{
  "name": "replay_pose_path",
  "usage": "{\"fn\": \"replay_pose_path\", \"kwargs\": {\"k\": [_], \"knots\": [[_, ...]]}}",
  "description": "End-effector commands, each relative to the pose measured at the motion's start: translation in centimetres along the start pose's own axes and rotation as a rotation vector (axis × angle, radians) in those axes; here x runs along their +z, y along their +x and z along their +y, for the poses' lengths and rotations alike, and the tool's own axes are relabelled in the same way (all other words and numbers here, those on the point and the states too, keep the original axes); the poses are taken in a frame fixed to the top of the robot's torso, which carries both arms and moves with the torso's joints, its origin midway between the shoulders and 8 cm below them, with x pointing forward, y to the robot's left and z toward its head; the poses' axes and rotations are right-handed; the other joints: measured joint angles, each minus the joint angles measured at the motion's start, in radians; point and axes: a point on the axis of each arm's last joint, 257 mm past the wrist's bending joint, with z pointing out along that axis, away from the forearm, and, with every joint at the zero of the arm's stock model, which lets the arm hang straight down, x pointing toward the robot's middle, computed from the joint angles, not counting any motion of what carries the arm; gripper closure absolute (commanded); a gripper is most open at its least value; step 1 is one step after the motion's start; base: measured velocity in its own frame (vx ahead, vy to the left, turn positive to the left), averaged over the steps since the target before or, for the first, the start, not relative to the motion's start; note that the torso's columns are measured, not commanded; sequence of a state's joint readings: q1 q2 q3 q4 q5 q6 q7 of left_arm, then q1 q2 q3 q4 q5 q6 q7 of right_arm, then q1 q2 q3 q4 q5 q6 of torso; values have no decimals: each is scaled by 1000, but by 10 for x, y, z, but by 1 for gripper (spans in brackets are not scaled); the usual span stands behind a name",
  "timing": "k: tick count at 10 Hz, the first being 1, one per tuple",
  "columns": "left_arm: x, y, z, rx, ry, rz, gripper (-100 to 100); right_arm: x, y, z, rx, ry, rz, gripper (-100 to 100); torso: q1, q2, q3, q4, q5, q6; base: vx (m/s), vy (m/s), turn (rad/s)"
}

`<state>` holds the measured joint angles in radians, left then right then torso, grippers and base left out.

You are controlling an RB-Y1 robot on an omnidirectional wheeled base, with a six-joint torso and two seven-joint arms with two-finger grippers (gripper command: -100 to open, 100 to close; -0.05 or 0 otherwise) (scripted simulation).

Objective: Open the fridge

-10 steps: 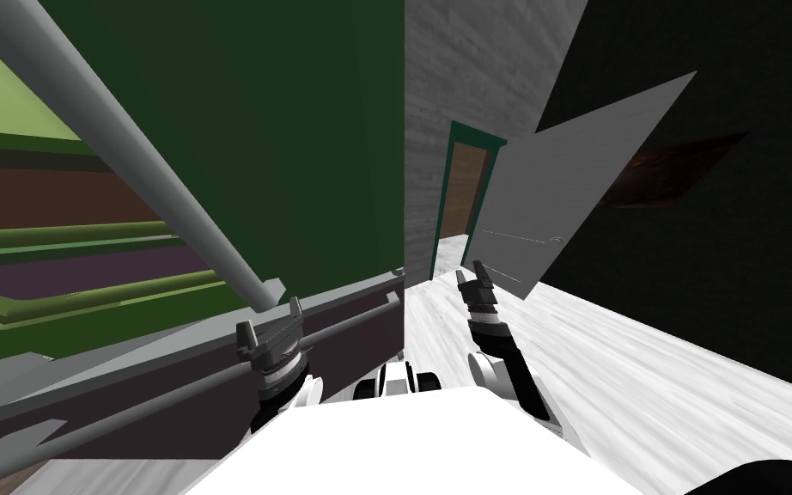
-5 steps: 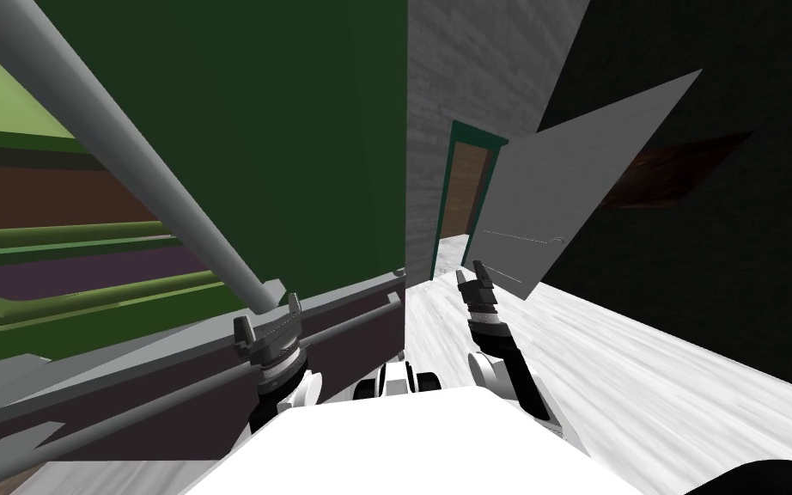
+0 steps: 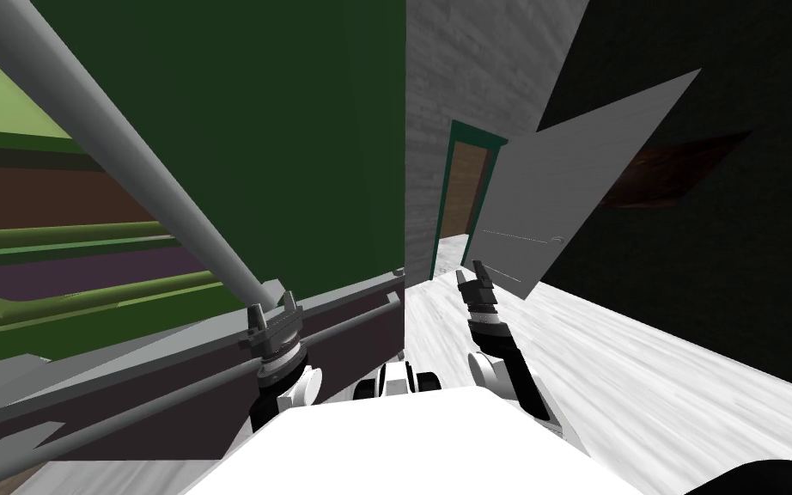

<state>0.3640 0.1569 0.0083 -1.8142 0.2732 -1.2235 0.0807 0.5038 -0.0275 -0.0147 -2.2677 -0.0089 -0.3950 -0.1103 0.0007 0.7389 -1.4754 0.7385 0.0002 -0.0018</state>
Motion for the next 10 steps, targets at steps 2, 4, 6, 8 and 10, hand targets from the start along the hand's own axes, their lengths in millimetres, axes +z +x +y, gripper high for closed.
{"fn": "replay_pose_path", "kwargs": {"k": [2,4,6,8,10], "knots": [[-19,-1,-3,6,6,-2,100,0,0,0,0,0,0,0,4,-1,0,-2,3,0,6,0,-18],[-26,-1,-4,8,6,-2,100,0,0,0,0,0,0,0,7,2,2,0,3,-3,10,1,-21],[-26,1,-3,6,6,1,100,0,0,0,0,0,0,0,6,3,3,0,3,-1,1,-2,-7],[-15,2,-3,2,8,5,-100,0,0,0,0,0,0,0,3,1,1,0,1,0,1,-7,6],[-8,3,-3,1,8,6,-100,0,0,0,0,0,0,0,-1,-1,-1,-1,0,2,1,-6,10]]}}
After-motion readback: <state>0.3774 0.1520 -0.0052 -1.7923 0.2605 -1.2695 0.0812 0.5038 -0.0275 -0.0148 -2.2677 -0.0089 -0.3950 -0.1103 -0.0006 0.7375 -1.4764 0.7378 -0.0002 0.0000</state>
